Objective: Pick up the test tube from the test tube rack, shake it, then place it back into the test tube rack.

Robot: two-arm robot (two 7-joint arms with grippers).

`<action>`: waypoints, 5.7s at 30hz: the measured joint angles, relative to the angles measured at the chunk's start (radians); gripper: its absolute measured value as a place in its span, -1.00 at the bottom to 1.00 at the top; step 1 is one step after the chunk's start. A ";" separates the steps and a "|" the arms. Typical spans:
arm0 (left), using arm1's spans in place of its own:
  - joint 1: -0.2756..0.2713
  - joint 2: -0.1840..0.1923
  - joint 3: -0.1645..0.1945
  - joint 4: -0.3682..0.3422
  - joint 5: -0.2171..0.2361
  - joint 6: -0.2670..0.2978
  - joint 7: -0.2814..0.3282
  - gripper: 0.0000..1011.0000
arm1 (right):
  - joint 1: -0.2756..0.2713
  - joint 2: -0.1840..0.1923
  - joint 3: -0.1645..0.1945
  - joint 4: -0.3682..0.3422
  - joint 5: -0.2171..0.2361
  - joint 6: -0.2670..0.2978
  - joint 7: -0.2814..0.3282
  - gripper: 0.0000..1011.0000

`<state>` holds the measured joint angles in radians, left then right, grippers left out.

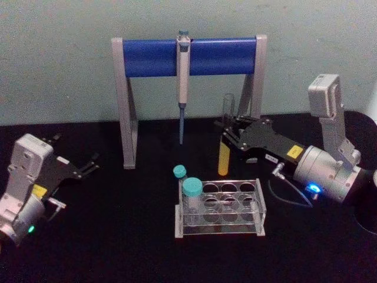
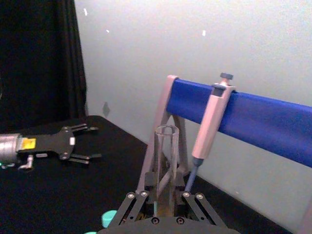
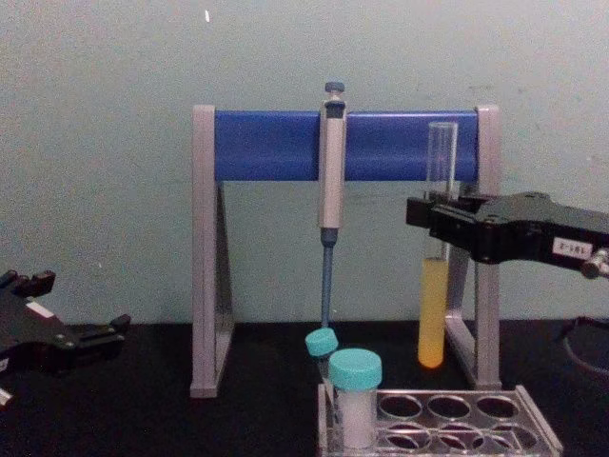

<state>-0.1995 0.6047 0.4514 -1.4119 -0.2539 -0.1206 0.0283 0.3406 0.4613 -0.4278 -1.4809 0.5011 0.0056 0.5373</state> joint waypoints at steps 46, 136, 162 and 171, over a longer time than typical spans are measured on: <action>0.000 0.000 0.000 0.000 0.000 0.000 0.000 1.00 | -0.023 0.008 0.023 -0.020 0.002 -0.006 -0.021 -0.55; 0.000 0.000 0.000 0.000 0.000 0.000 0.000 1.00 | -0.092 0.008 0.010 0.014 -0.003 -0.001 -0.020 -0.55; 0.000 0.000 0.000 0.000 0.000 0.000 0.000 1.00 | -0.089 -0.010 -0.004 0.065 -0.008 0.011 -0.021 -0.55; 0.000 0.000 0.000 0.000 0.000 0.000 0.000 1.00 | -0.088 -0.011 -0.004 0.069 -0.015 0.010 -0.024 -0.55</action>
<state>-0.1995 0.6047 0.4514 -1.4120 -0.2539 -0.1205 0.0283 0.2525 0.4499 -0.4316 -1.4123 0.4863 0.0153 0.5129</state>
